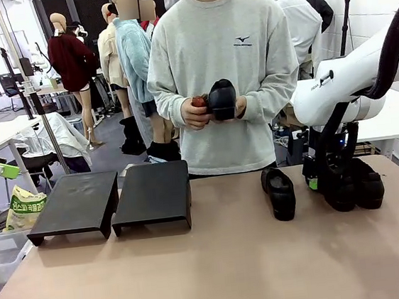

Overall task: Organize the shoes by placing them on the stand.
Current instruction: Pick up one Shoe and place it in the middle of the table.

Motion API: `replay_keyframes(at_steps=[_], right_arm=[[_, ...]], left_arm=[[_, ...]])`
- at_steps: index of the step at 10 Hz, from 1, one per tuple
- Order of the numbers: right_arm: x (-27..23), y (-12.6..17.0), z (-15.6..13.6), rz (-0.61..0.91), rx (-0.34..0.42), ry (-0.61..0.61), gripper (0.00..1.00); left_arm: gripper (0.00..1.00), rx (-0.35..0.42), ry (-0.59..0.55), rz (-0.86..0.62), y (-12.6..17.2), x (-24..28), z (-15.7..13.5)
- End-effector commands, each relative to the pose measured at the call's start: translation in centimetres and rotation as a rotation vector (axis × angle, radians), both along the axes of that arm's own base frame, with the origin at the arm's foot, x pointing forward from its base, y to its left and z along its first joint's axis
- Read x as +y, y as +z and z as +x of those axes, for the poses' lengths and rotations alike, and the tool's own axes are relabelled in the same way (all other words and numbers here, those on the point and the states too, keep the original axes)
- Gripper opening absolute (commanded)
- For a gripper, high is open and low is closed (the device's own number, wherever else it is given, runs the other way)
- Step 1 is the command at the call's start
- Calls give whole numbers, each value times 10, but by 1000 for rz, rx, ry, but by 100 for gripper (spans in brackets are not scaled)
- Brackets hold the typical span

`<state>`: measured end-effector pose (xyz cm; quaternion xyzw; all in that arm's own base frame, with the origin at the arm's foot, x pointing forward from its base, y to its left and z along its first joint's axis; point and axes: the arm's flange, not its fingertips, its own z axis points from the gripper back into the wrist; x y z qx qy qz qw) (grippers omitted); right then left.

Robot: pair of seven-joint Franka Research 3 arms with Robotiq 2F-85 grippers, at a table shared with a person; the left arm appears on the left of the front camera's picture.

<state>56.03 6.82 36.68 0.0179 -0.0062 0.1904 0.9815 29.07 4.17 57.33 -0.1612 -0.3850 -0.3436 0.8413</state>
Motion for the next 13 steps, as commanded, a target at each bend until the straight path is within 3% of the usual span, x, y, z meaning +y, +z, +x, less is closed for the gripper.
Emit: replay_keyframes(at_steps=[1, 6, 13], right_arm=[[4, -2, 8, -45, -24, -19, 91], [5, -13, 9, -78, -12, -61, 0], [0, -15, 11, -113, 7, -106, 0]], left_arm=[[100, 2, -6, 2, 0, 0, 0], [100, 2, -6, 2, 0, 0, 0], [100, 2, -6, 2, 0, 0, 0]])
